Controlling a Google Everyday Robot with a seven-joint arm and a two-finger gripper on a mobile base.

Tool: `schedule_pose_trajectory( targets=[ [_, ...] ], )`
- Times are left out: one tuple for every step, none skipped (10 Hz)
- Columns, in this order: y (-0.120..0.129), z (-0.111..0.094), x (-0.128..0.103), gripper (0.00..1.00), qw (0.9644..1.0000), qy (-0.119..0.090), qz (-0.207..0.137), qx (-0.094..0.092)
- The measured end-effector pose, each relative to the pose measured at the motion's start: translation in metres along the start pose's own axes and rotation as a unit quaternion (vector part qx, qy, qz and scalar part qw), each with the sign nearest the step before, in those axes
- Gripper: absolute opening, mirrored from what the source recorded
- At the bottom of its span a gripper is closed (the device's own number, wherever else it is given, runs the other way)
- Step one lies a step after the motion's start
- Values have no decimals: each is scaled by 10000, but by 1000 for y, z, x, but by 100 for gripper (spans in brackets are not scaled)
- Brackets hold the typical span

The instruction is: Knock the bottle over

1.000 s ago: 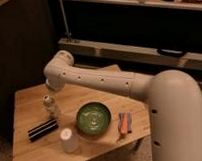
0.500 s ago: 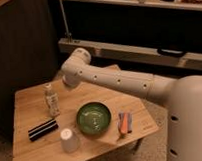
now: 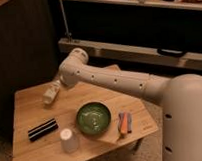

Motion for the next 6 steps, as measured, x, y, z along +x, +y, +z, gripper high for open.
schedule_pose_trajectory(
  targets=[
    [0,0,0,8,10000,0,4,0],
    [0,0,0,16,10000,1,5,-2],
    [0,0,0,25,10000,-1,2,3],
    [0,0,0,37,10000,-1,3,2],
    [0,0,0,46,10000,0,4,1],
    [0,0,0,55,10000,0,2,3]
  ],
)
